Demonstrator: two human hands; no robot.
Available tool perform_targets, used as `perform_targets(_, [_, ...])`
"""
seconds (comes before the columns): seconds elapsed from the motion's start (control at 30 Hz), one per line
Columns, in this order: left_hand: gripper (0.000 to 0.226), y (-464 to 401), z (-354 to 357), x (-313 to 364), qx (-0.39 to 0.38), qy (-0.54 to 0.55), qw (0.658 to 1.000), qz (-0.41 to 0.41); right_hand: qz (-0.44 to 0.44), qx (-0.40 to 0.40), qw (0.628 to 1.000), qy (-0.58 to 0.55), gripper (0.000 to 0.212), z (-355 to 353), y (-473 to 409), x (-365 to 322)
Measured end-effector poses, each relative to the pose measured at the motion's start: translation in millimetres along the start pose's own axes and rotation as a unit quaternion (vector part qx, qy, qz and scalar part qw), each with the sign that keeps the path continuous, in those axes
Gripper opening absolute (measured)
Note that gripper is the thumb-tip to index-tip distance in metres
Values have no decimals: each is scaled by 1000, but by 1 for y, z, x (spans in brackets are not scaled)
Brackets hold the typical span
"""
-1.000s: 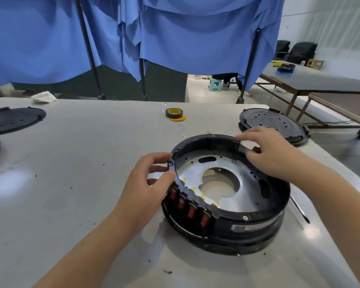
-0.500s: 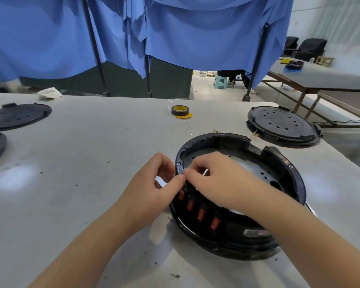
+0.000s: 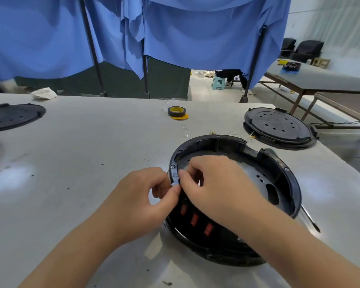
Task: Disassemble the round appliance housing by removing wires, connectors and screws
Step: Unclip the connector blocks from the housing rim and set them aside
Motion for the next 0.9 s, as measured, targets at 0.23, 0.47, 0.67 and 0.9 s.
perform_targets(0.23, [21,5,-4,6,-18,-74,996,48,-10,-1,1000,-7,34,0,0,-1])
perform_targets(0.47, [21,5,-3,8,-13,-80,996,32,-57,-6,998,11,35,-3,2,-5])
perform_targets(0.67, [24,5,-4,10,-17,-100,994,38,-81,-7,996,20,34,-4,1,-5])
perform_targets(0.9, [25,6,-6,17,-5,-125,991,47,-39,-10,999,0,31,-2,2,-5])
Point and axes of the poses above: each hand's wrist, its own y-axis away from the middle knuckle, its own z-axis out of the palm, x = y × z, the point moved 1 cm from there along -y, towards the middle knuckle, and after that the axes turned 1 degree about -x, right-handed, at the moved point
